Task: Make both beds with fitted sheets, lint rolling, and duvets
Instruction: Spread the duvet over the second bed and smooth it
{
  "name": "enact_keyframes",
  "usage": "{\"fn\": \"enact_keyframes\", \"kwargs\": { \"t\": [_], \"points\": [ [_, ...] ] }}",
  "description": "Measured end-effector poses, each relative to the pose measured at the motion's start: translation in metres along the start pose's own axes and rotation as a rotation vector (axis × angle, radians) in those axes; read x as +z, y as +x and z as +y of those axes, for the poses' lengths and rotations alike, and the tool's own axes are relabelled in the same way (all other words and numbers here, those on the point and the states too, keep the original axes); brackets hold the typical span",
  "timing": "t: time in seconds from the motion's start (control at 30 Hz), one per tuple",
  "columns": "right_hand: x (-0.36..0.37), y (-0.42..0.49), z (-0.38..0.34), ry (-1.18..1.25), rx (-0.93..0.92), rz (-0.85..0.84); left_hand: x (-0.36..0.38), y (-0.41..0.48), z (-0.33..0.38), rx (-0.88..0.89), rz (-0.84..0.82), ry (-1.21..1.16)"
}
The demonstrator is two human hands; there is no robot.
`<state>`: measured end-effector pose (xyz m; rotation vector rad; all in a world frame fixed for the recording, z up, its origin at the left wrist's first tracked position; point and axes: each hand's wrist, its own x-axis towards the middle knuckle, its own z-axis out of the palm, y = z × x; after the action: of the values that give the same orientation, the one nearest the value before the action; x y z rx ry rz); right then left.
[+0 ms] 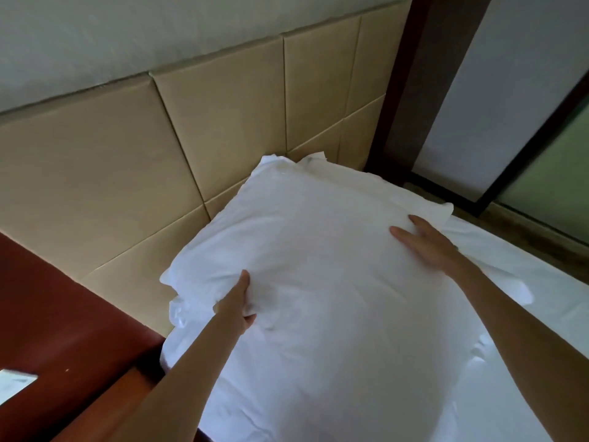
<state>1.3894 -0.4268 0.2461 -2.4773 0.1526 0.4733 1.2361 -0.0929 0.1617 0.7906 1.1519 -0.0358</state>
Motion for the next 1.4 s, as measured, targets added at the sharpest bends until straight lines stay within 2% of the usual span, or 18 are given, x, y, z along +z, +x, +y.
{"fn": "enact_keyframes", "kwargs": {
  "t": [0.1, 0.2, 0.33, 0.47, 0.6, 0.7, 0.8, 0.87, 1.0, 1.07, 1.2, 1.3, 1.4],
  "points": [
    [-0.003, 0.009, -0.014, 0.026, 0.014, -0.035, 0.013, -0.007, 0.007, 0.187, 0.052, 0.108],
    [-0.018, -0.001, -0.017, 0.202, -0.044, -0.146, 0.024, -0.023, 0.025, 0.394, 0.022, 0.192],
    [-0.038, -0.033, 0.008, 0.373, -0.027, -0.293, 0.051, -0.051, 0.070, 0.641, -0.193, 0.243],
    [-0.040, -0.078, 0.035, 0.409, -0.028, -0.444, 0.109, -0.067, 0.117, 0.838, -0.428, 0.425],
    [-0.021, -0.097, 0.036, 0.486, -0.009, -0.482, 0.183, -0.059, 0.152, 0.968, -0.442, 0.699],
    [0.010, -0.088, 0.031, 0.521, 0.056, -0.374, 0.205, -0.037, 0.152, 0.906, -0.411, 0.934],
    [0.029, -0.073, 0.028, 0.585, 0.137, -0.214, 0.176, -0.005, 0.119, 0.789, -0.298, 1.360],
    [0.029, -0.064, 0.029, 0.656, 0.201, -0.097, 0.148, 0.012, 0.100, 0.670, -0.266, 1.369],
    [0.026, -0.043, 0.041, 0.805, 0.368, 0.152, 0.117, 0.035, 0.096, 0.388, -0.172, 1.150],
    [0.030, -0.036, 0.048, 0.799, 0.429, 0.152, 0.107, 0.046, 0.101, 0.304, -0.157, 1.138],
    [0.045, -0.023, 0.056, 0.925, 0.510, -0.017, 0.089, 0.074, 0.099, 0.172, -0.182, 1.107],
    [0.059, -0.012, 0.049, 0.985, 0.473, -0.121, 0.087, 0.092, 0.088, 0.141, -0.227, 1.143],
    [0.071, -0.009, 0.034, 1.044, 0.356, -0.104, 0.091, 0.091, 0.080, 0.194, -0.204, 1.215]
  ]
}}
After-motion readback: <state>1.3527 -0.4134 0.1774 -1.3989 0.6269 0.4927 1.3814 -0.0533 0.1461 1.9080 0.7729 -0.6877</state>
